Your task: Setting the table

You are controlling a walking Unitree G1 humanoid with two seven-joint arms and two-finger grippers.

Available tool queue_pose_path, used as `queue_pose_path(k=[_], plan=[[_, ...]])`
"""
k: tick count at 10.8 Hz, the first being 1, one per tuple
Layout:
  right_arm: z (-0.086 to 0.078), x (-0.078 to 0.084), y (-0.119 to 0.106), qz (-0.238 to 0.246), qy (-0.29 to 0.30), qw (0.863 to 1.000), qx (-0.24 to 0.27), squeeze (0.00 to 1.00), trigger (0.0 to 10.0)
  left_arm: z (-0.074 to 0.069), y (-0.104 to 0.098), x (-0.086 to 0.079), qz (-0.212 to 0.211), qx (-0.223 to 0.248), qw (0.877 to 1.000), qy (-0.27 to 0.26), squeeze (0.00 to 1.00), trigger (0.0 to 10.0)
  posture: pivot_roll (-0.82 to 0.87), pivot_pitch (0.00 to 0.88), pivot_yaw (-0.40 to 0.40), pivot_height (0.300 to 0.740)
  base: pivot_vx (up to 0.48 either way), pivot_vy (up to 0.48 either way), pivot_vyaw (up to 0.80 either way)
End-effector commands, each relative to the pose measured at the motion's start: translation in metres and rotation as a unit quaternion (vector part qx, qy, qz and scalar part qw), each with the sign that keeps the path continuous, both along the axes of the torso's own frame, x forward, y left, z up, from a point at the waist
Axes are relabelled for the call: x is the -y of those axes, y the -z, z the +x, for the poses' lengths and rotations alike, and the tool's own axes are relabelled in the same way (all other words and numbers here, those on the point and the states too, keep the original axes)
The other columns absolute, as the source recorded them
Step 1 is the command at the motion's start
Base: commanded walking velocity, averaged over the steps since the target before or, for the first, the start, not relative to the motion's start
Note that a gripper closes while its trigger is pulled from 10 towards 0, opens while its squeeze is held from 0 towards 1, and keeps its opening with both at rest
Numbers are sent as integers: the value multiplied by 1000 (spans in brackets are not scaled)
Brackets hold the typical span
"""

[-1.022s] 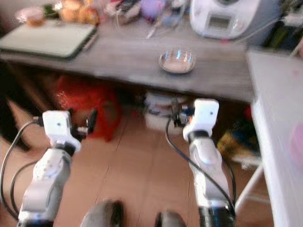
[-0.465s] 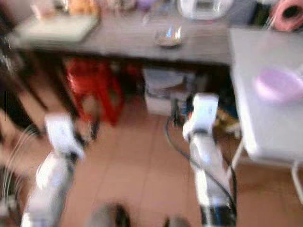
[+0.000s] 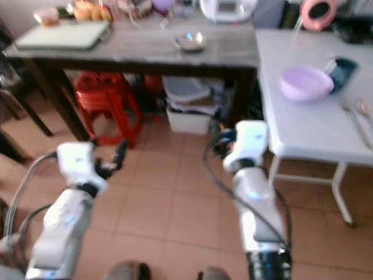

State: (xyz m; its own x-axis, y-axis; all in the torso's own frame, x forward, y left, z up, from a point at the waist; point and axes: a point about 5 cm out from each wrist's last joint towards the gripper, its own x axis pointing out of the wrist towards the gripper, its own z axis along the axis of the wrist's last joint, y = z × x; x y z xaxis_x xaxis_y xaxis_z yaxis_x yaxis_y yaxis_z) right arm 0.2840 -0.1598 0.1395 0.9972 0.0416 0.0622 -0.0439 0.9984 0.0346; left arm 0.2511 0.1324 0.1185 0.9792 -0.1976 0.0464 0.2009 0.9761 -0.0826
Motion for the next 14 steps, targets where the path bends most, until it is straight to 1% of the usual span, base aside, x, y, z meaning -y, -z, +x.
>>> queue_pose_path(k=[1,2,6,14], plan=[[1,-4,-4,2,-6,1000,7,0,10000,1,-2,-5,8,3,1000,-3,0,10000,-62,88,23,740,0,-454,0],[2,-4,-4,1,-6,1000,8,0,10000,1,-2,-5,8,3,1000,-1,0,10000,-62,87,22,740,0,-439,0],[4,-4,-8,-2,-3,1000,13,0,10000,0,-3,-1,5,6,1000,14,0,10000,-64,90,21,740,337,-336,0],[5,-5,-11,-18,-7,1000,19,0,10000,-2,-2,1,-6,3,1000,23,0,10000,-66,97,20,740,440,0,0]])
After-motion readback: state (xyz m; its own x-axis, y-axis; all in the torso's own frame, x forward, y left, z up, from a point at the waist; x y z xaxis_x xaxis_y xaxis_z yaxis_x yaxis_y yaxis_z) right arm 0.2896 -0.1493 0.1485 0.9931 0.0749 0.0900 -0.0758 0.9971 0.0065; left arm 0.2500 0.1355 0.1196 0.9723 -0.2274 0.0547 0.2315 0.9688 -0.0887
